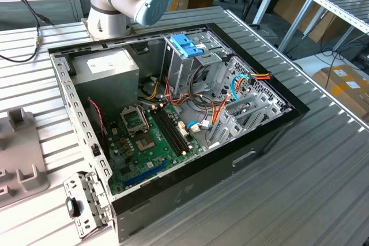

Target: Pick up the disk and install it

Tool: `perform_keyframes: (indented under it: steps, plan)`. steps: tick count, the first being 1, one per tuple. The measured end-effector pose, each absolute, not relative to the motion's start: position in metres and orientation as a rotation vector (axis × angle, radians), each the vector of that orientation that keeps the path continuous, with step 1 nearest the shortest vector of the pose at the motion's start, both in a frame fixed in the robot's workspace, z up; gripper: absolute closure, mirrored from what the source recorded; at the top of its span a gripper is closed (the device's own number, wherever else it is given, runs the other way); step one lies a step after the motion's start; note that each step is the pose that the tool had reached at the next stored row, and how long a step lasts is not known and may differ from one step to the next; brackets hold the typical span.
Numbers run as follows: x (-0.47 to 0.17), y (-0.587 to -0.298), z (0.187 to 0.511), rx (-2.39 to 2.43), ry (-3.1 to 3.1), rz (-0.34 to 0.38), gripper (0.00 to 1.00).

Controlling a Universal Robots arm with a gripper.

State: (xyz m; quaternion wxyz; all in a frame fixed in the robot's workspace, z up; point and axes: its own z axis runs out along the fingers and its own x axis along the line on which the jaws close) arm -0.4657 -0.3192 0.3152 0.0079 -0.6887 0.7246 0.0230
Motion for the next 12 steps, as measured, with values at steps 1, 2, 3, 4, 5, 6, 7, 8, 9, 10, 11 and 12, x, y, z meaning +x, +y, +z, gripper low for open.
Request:
perform_keyframes:
  steps: [1, 2, 3, 4, 5, 6, 7, 8, 9, 10, 11, 12]
  plan:
    - [-0.466, -0.319, 0.316, -2.153, 2.265, 0.072, 0.63]
    - [-0.466, -0.319, 0.317, -2.153, 2.265, 0.073, 0.63]
    - [-0.466, -0.319, 0.318, -2.152, 2.264, 0.074, 0.63]
    - [-0.466, -0.319, 0.319, -2.152, 2.264, 0.074, 0.63]
    - [-0.466, -0.319, 0.319, -2.152, 2.264, 0.075, 0.63]
    - [-0.466, -0.319, 0.32, -2.151, 2.263, 0.076, 0.63]
    - [-0.466, -0.319, 0.321, -2.151, 2.263, 0.077, 0.63]
    - [-0.466, -0.319, 0.323, -2.151, 2.262, 0.078, 0.63]
    - [-0.466, -0.319, 0.324, -2.15, 2.262, 0.079, 0.63]
    - [-0.466, -0.319, 0.325, -2.15, 2.262, 0.079, 0.63]
    - [-0.466, -0.319, 0.325, -2.149, 2.261, 0.08, 0.63]
    - [-0.466, -0.319, 0.326, -2.149, 2.261, 0.08, 0.63]
